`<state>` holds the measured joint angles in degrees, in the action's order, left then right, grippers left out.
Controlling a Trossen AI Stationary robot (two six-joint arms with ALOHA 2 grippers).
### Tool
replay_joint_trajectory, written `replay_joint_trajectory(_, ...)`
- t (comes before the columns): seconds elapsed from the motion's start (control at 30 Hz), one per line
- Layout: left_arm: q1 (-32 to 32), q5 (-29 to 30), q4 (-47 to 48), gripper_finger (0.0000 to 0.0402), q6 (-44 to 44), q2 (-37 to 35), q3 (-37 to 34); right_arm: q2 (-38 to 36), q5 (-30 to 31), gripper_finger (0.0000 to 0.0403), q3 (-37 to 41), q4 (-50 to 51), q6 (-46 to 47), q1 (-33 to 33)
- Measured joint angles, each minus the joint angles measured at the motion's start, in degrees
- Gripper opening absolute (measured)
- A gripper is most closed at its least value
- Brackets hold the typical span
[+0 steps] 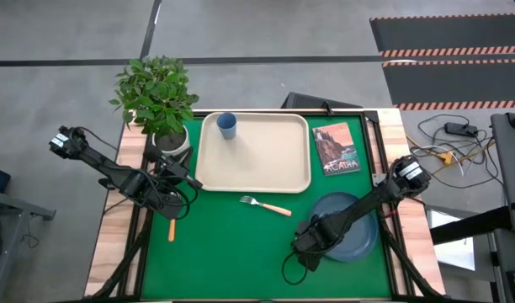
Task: Pick and place plate/cup/fork/spoon on tray
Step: Put the blue plate on the white food tray
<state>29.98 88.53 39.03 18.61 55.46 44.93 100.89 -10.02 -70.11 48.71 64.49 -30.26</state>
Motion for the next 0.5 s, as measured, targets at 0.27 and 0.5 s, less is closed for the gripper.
replay_joint_trajectory(0.27,0.00,-0.01,0.02,0.0000,0.00,0.00,0.00,-0.57,-0.66,0.0016,0.00,0.21,0.38,-0.02)
replay_joint_trajectory(0.5,0.00,-0.02,0.00,0.0000,0.00,0.00,0.00,-3.73,-4.55,0.0013,-3.59,5.05,-0.60,-0.81)
